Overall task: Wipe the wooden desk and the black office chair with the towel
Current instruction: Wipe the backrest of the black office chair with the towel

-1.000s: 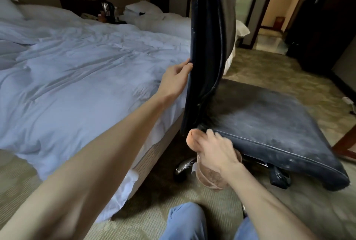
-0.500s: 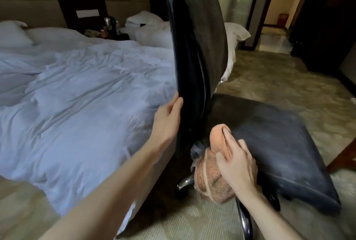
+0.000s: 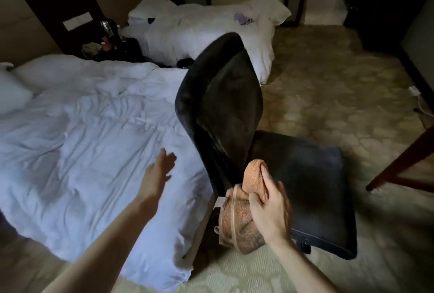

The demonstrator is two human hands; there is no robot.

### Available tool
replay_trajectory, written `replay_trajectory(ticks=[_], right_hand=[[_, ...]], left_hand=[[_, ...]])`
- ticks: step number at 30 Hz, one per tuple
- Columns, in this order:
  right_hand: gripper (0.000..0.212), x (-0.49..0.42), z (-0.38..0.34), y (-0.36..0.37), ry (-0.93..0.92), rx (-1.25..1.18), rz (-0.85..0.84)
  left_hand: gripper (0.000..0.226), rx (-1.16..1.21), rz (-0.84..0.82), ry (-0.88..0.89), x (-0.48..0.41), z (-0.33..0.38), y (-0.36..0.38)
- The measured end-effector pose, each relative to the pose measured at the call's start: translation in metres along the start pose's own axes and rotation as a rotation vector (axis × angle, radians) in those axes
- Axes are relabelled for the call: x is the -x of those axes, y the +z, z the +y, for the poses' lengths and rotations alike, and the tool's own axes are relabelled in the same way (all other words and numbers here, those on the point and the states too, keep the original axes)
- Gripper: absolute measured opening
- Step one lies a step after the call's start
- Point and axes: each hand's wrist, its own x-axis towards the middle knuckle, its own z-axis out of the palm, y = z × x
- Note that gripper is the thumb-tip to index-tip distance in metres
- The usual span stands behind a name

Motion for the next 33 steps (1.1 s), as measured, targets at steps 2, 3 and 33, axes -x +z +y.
replay_trajectory(ticks=[2,3,33], right_hand=[[0.073,-0.016,-0.038,-0.021,-0.010,-0.014,0.015],[0.072,-0.025,-0.056,-0.030,-0.014,-0.032,0.011],[0.083,-0.076,-0.172,0.020,0.293,-0.330,-0.261]], left_hand=[[0.056,-0.024,0.036,0.016,-0.006,0.053,-0.013],[0.056,-0.036,0.041,0.030,-0.010,0.078,-0.016],[0.070,-0.469,-0.367,-0.228,-0.067,0.210,0.002]])
